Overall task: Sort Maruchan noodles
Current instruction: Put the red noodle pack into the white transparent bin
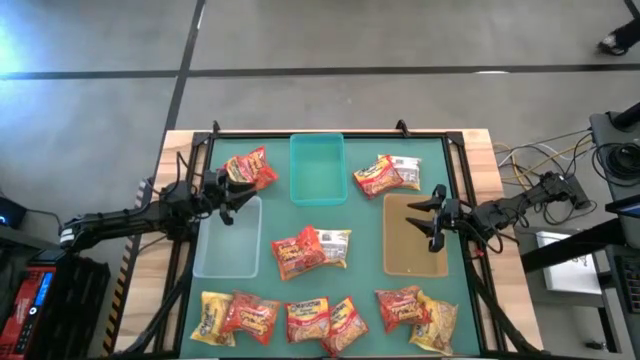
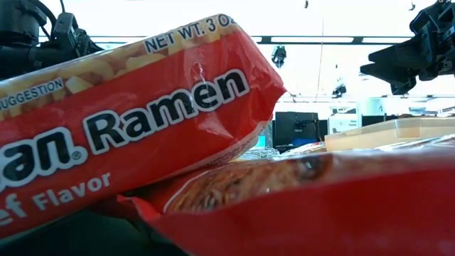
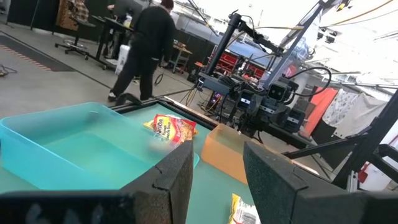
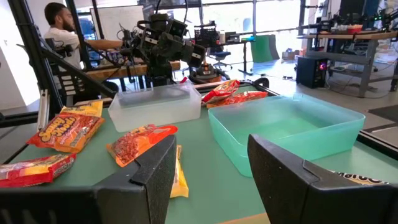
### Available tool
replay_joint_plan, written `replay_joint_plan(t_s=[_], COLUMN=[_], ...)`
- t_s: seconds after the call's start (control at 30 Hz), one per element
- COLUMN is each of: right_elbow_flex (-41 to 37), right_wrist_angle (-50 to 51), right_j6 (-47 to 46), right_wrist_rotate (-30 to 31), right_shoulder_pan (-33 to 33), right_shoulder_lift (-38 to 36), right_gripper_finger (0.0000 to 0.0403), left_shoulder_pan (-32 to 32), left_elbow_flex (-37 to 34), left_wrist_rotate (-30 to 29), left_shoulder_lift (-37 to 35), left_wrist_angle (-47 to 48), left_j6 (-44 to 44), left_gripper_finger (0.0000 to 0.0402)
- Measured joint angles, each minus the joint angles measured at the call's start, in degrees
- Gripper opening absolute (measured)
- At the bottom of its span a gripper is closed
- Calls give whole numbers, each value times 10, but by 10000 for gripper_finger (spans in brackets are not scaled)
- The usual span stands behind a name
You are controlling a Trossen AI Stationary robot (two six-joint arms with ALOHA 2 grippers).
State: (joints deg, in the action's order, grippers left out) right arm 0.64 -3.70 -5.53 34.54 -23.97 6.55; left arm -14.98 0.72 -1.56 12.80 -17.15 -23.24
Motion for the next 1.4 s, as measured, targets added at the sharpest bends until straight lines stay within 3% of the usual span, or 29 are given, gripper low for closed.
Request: replay_joint_plan(t_s=[0.53,0.7,1.03,1.27,1.4], right_elbow_flex=[0,0,0,0,0], right_wrist_angle=[0,0,0,0,0], right_j6=[0,0,0,0,0], right_wrist_rotate=[0,0,0,0,0], right_shoulder_pan=[0,0,0,0,0], right_shoulder_lift=[0,0,0,0,0], right_gripper_finger=[187,187,187,187,187], left_shoulder_pan=[0,0,0,0,0], left_elbow_flex=[0,6,142,190,225], left_wrist_rotate=[10,-15,-19,-21,-50], left_shoulder_lift=[2,36,180,262,296], left_wrist_angle=[-29,-20,153,256,326], left_j6=[16,-1,17,30,60], left_gripper_finger=[125,125,125,125,125])
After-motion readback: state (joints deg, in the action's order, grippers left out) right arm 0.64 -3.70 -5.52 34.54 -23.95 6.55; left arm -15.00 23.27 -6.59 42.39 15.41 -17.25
